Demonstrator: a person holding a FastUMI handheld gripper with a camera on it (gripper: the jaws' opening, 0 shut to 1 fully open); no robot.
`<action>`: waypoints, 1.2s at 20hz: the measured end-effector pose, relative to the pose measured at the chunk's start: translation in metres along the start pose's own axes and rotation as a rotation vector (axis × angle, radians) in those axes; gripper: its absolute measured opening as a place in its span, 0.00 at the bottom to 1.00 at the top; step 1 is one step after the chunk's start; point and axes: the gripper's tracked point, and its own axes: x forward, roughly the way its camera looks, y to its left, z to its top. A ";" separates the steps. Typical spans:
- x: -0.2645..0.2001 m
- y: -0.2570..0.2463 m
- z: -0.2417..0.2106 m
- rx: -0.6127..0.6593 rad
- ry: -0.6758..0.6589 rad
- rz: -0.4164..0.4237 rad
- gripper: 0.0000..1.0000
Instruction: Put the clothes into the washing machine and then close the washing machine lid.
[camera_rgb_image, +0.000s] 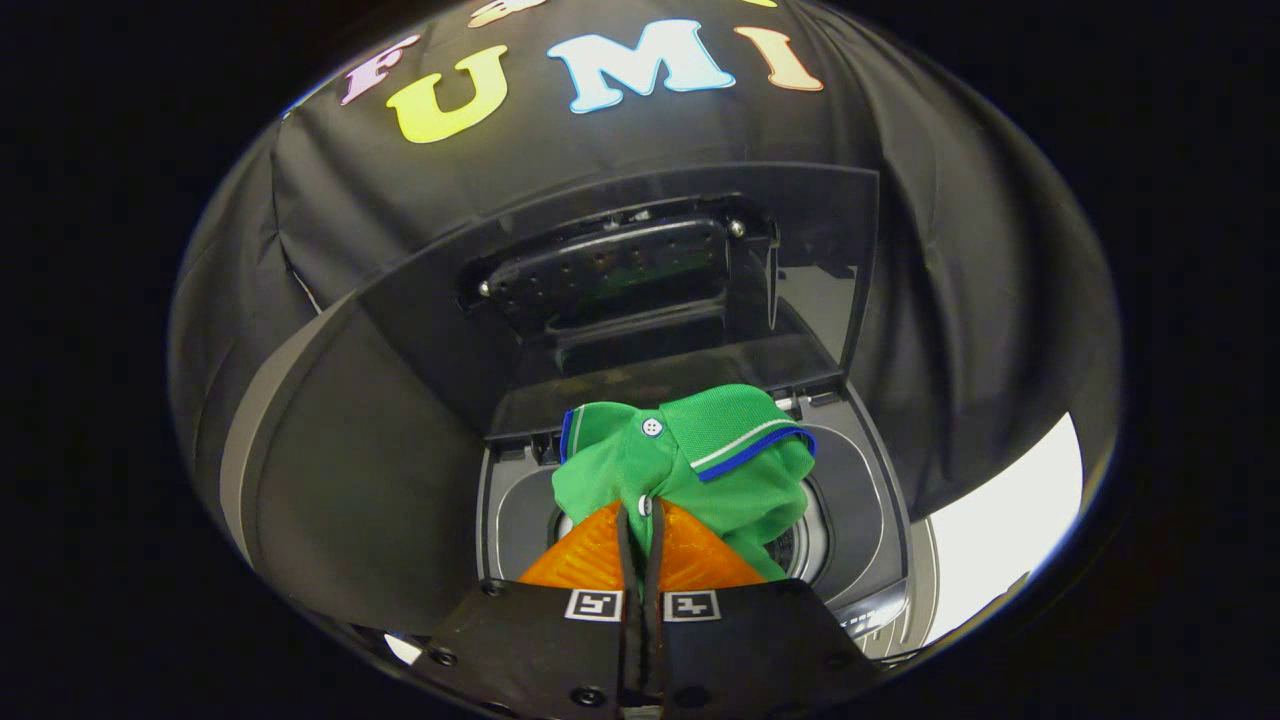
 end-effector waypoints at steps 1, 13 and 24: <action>0.003 -0.001 -0.002 0.006 0.007 -0.001 0.01; 0.049 -0.009 -0.026 0.070 0.099 -0.062 0.01; 0.029 -0.009 -0.019 0.093 0.084 -0.050 0.98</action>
